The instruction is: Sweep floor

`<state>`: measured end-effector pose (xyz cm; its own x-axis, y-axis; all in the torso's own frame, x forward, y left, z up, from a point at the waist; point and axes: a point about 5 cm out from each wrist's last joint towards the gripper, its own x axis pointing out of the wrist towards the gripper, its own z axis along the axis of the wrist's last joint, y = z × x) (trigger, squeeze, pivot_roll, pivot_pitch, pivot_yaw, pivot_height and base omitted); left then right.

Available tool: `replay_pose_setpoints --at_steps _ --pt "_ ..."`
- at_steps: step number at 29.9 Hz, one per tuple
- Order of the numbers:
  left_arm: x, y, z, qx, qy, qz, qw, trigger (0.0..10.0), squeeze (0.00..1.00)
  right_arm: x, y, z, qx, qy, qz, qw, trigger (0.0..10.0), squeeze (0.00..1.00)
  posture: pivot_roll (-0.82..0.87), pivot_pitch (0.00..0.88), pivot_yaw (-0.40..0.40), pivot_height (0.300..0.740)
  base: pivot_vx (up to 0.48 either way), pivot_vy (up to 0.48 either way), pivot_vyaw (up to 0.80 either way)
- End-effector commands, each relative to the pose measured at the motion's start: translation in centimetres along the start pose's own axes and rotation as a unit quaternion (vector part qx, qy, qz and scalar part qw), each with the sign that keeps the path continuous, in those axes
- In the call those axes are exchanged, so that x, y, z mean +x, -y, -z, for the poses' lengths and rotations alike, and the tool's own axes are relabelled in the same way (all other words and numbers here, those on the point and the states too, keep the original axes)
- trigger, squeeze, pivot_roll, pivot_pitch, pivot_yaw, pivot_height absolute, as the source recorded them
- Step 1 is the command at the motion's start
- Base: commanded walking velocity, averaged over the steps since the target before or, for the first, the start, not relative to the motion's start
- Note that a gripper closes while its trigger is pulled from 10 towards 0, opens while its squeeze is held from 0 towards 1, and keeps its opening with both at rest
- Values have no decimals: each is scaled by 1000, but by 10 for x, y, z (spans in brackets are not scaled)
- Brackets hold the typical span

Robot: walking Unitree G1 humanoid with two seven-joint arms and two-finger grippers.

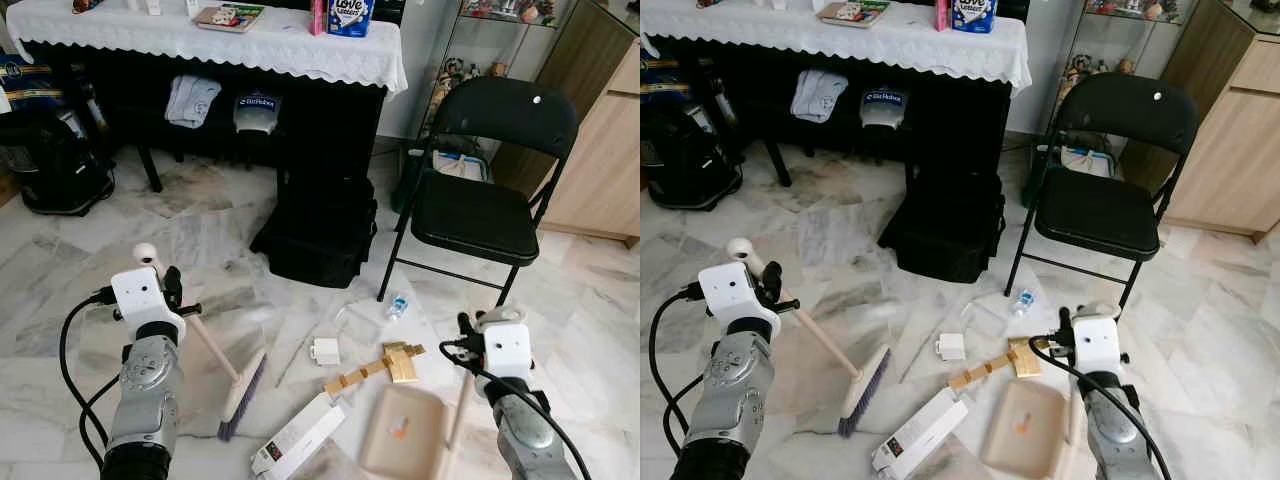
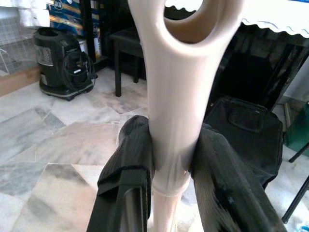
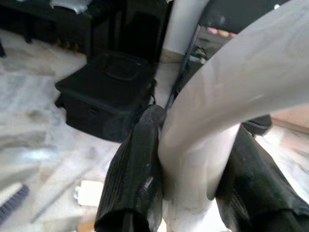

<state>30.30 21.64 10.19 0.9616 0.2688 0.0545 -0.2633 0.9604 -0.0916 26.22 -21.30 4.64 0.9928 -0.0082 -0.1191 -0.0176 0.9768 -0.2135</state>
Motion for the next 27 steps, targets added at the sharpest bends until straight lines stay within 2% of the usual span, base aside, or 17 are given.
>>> replay_pose_setpoints --at_steps 1,10,21,27 --pt "4 -1 -8 1 14 -2 1000 10000 0 0 0 3 -2 -2 -6 1000 10000 0 -51 88 -64 740 0 0 0" --pt "6 -4 -10 8 17 -1 1000 10000 0 -1 -7 10 13 -10 -22 1000 10000 0 -47 91 -63 740 0 0 0" --pt "4 -5 -5 10 8 0 1000 10000 0 -5 -2 21 6 -26 0 1000 10000 0 -49 90 -64 740 0 0 0" --pt "5 -14 -2 32 -4 -13 999 10000 0 -3 -2 20 7 -24 -1 1000 10000 0 -46 87 -63 740 0 0 0"
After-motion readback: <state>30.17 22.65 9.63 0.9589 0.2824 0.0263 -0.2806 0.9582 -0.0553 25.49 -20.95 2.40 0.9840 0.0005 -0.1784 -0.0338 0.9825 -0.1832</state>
